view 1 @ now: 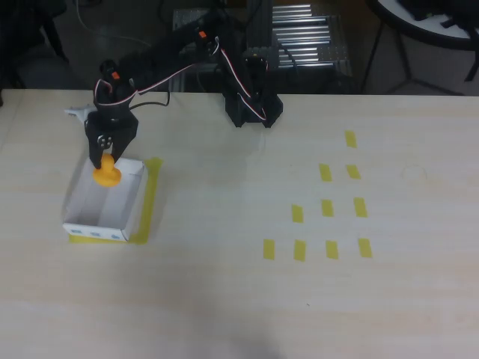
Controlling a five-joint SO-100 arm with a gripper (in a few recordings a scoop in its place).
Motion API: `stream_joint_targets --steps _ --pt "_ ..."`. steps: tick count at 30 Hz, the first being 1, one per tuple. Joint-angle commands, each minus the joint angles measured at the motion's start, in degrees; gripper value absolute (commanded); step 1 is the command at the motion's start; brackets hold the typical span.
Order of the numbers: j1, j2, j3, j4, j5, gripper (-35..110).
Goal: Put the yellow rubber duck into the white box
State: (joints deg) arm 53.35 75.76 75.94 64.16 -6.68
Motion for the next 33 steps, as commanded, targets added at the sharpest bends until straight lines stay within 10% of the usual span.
stream_joint_targets --steps 1,15,33 --pt "0.88 0.35 -5.98 -2.11 -0.09 3" --pt "0.7 -0.18 -4.39 -3.25 -0.09 31" --pt "-18.46 35.24 9.4 -2.72 6.59 0"
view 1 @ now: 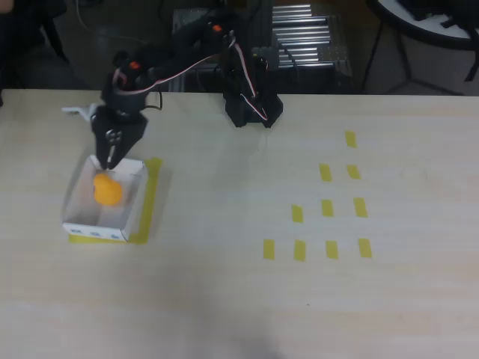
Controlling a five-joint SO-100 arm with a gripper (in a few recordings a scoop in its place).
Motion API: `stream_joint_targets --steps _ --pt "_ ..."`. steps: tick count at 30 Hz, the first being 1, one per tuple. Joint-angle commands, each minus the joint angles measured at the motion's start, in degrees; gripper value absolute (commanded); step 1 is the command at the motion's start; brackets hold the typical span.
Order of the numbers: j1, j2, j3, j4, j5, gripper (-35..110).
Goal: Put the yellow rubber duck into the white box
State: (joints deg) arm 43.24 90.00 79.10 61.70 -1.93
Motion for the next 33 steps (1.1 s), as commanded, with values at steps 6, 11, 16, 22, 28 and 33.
stream_joint_targets --steps 6,11,16,22,28,33 --pt "-24.87 45.62 27.6 -2.11 8.0 0" --pt "-35.86 64.42 48.6 -3.96 12.66 0" --pt "-42.45 77.96 66.88 -4.22 14.24 0" --pt "-46.49 88.42 80.07 -3.87 14.41 0" --pt "-47.2 95.27 87.71 -2.29 13.1 0" --pt "-48.08 99.58 93.78 -1.23 13.01 0"
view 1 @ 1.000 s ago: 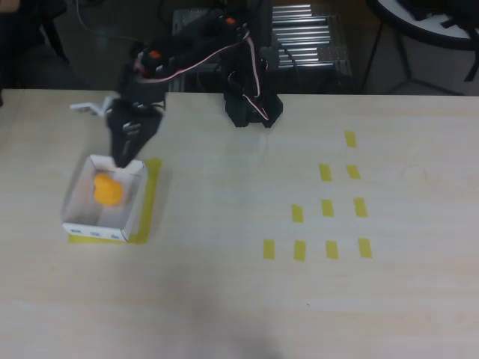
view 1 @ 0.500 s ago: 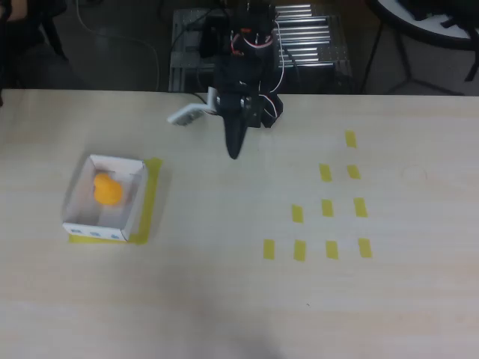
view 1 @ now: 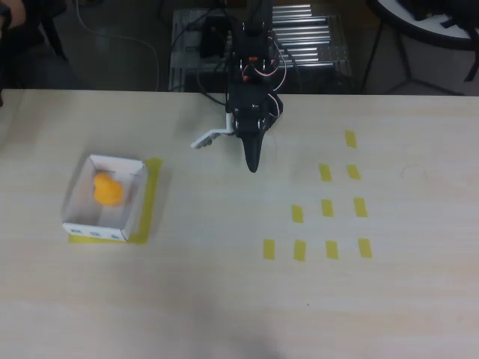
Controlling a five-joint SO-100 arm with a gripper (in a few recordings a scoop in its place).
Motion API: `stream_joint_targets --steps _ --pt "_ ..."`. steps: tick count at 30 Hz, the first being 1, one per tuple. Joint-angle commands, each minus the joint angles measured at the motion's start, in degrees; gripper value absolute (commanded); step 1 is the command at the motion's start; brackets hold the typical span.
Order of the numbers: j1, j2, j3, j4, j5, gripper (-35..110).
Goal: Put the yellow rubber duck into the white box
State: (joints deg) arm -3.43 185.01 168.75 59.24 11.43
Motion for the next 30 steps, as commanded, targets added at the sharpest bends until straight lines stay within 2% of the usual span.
stream_joint_targets --steps 1,11,30 --pt "-1.41 5.45 5.01 1.32 -0.35 0" --pt "0.88 6.24 5.89 1.76 0.26 4" --pt "1.05 6.24 5.89 1.67 0.26 1"
